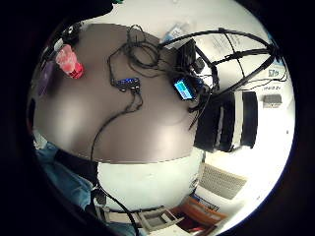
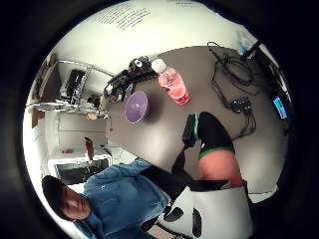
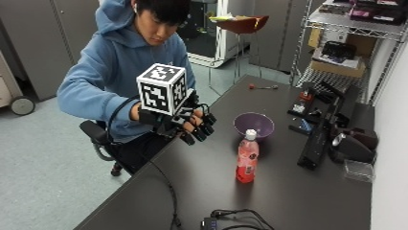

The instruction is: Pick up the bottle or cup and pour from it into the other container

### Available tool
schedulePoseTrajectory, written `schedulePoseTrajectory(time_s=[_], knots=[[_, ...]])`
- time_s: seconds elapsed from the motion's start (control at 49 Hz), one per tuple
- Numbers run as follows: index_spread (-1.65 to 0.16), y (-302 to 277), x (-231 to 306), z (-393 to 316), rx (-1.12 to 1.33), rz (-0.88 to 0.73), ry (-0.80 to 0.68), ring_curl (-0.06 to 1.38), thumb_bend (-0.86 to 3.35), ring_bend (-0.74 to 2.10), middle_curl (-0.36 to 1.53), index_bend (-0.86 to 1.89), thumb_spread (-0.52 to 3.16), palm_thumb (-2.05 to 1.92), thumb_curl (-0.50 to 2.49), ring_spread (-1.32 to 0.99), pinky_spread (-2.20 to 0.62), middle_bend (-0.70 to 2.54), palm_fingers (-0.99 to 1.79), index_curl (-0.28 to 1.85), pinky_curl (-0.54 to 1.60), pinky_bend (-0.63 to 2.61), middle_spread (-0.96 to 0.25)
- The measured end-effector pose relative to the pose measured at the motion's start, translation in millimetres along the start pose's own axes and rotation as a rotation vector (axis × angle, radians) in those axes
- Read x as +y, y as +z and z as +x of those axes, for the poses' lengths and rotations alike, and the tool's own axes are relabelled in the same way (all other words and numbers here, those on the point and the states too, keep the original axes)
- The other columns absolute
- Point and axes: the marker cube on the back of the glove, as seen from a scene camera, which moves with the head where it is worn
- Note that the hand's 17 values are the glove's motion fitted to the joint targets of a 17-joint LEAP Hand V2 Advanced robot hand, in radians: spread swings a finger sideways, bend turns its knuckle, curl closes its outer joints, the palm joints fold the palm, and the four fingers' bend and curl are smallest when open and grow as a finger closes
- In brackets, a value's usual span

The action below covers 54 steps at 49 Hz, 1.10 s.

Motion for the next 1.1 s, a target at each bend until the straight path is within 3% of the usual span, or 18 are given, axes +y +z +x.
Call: schedulePoseTrajectory(time_s=[0.163, 0.368, 0.715, 1.103], knots=[[-0.25, -3.4, 2.6, 6.6, 0.015, -0.009, 0.001, 0.13, 0.32, 0.32, 0.14, 0.14, 0.73, 0.56, 0.21, 0.06, 0.17, 0.24, 0.3, 0.12, 0.17, 0.38, 0.04], [-0.3, -6.2, 8.2, 14.9, 0.017, 0.008, 0.011, 0.18, 0.25, 0.35, 0.21, 0.14, 0.95, 0.58, 0.29, 0.08, 0.2, 0.24, 0.27, 0.17, 0.23, 0.38, 0.04], [-0.3, 22.4, 0.1, 49.3, -0.145, 0.215, 0.102, 0.23, 0.11, 0.37, 0.28, 0.11, 1.07, 0.58, 0.37, 0.09, 0.21, 0.25, 0.24, 0.19, 0.28, 0.38, 0.05], [-0.28, 89.3, -31.9, 71.7, -0.553, 0.33, 0.171, 0.27, -0.04, 0.45, 0.31, 0.08, 1.02, 0.5, 0.37, 0.12, 0.24, 0.22, 0.06, 0.16, 0.33, 0.48, 0.09]])
